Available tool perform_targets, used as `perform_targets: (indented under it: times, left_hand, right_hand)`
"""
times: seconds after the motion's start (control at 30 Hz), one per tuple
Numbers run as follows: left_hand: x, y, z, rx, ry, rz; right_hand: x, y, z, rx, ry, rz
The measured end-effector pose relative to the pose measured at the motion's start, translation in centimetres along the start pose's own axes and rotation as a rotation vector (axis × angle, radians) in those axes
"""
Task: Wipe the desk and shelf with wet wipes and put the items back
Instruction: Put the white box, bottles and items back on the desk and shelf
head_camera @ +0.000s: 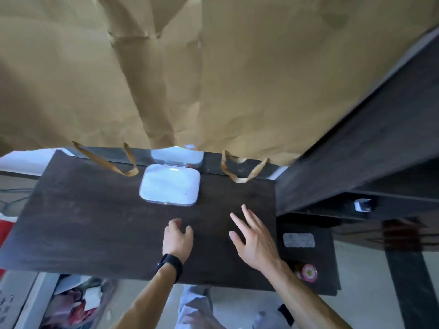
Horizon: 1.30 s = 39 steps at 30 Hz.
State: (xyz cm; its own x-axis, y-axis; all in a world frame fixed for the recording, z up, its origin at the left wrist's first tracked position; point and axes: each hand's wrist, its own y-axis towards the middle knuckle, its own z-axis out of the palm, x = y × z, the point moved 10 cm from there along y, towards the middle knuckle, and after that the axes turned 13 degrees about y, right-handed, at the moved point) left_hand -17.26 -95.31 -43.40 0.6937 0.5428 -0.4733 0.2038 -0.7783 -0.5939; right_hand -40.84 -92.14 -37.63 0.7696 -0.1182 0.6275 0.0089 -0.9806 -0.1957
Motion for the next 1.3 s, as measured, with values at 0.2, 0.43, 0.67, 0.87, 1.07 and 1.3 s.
perform_targets:
  times: [0.2, 0.43, 0.67, 0.87, 1.07, 1.3]
  left_hand:
    - [-9.7, -8.6, 10.7, 0.027, 0.477, 0.489]
    - [-21.5, -18.6, 21.9, -0.023, 0.638, 0.817]
    - [-28.7, -21.6, 27.4, -0.013, 0.899, 0.844]
    - [-28.2, -18.6, 28.3, 0.005, 1.04, 0.656]
    - [-27.3, -17.7, 27.4, -0.027, 1.135, 0.709]
    - [-28.1, -17.8, 28.6, 0.044, 1.066, 0.685]
  right_hand:
    - [-8.7, -8.4, -8.6, -0.1, 0.075, 0.028]
    - [-20.4, -13.7, -18.2, -0.252, 0.075, 0.122]
    - [-25.4, -11.2, -24.2, -0.21, 0.001, 0.27]
    - [-26.9, -8.1, -24.8, -0.129, -0.055, 0.317]
    - [-27.4, -7.2, -25.0, -0.244, -0.047, 0.28]
    - [-27.4, -7.8, -24.8, -0.3, -0.018, 0.172]
